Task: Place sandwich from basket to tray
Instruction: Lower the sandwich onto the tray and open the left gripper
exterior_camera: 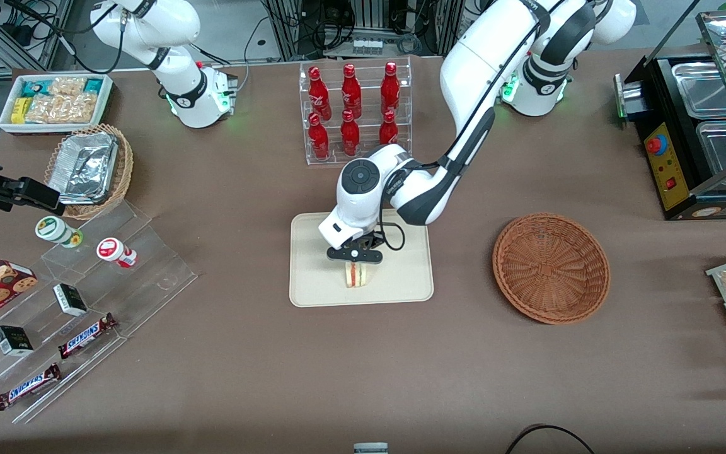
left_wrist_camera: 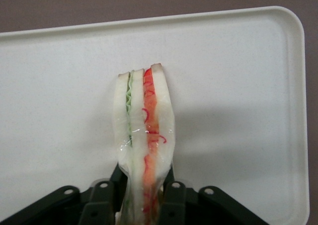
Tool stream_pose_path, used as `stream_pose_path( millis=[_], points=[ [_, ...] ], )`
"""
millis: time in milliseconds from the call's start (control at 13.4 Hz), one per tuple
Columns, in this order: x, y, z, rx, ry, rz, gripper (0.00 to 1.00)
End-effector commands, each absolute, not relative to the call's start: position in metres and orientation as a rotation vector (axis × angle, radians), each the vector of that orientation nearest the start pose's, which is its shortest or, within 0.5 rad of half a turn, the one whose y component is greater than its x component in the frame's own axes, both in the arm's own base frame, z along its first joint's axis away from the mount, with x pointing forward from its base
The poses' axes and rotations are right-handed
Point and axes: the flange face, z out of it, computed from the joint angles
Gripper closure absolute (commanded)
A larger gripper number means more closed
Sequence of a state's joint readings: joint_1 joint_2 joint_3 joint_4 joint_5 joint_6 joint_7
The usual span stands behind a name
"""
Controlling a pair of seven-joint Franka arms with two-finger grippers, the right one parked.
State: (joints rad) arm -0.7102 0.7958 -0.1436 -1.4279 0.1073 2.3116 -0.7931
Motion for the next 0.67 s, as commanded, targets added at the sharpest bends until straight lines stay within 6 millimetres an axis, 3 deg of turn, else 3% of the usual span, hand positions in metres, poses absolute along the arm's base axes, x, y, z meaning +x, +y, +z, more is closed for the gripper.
stream_pose_path(
  millis=[0,149,299,597],
  points=[
    [0.506,-0.544,0.244,-3.209,0.121,-0.138,0.00],
    [0.512,-0.540,0.264,-3.217,0.100,-0.156,0.00],
    [0.515,-0.536,0.297,-3.226,0.035,-0.177,0.00],
    [0.547,-0.492,0.366,-3.222,-0.183,-0.220,0.00]
  ],
)
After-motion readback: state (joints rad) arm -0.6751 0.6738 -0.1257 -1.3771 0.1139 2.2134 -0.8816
